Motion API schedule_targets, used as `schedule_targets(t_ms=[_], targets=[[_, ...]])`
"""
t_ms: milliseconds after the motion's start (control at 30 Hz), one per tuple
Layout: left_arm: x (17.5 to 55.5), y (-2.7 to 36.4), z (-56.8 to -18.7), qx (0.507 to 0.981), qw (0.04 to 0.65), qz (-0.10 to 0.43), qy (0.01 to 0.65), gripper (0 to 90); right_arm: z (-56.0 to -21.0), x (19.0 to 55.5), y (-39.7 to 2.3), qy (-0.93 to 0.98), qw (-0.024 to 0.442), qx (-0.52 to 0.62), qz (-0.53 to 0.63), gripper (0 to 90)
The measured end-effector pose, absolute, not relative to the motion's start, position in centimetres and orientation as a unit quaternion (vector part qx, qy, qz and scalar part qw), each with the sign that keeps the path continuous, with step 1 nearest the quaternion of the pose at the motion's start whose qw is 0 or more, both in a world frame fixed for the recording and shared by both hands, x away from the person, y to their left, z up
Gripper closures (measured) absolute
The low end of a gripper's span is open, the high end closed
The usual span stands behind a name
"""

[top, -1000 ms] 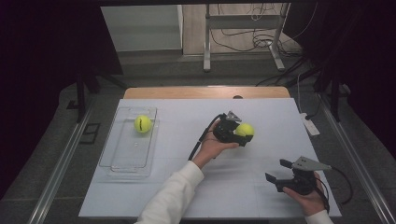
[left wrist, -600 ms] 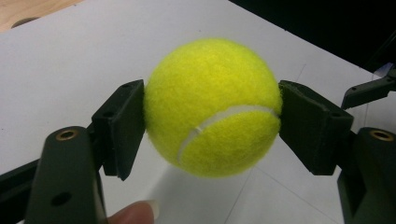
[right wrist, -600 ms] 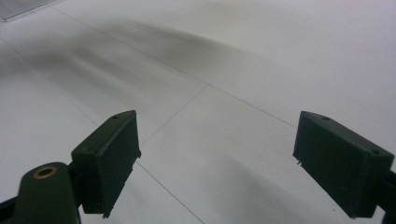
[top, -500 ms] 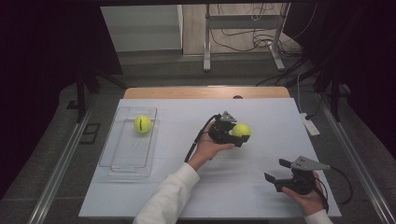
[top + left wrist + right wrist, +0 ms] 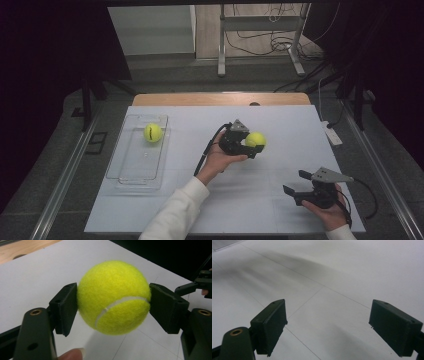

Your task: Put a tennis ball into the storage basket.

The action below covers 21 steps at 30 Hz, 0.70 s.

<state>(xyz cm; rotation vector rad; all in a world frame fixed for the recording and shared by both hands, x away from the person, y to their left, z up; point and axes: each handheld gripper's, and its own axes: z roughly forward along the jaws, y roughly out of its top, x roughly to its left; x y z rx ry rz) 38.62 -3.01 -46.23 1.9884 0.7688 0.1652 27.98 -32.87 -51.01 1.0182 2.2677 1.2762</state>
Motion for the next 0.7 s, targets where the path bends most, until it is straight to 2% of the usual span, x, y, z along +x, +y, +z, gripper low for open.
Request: schedule_targets(t_ms=[700], targets=[[37.2, -1.1, -45.4, 0.808, 0.494, 0.084, 0.311, 27.7, -51.0, 28.0, -32.6, 0.802, 0.175, 0.357, 0.447, 14.7]])
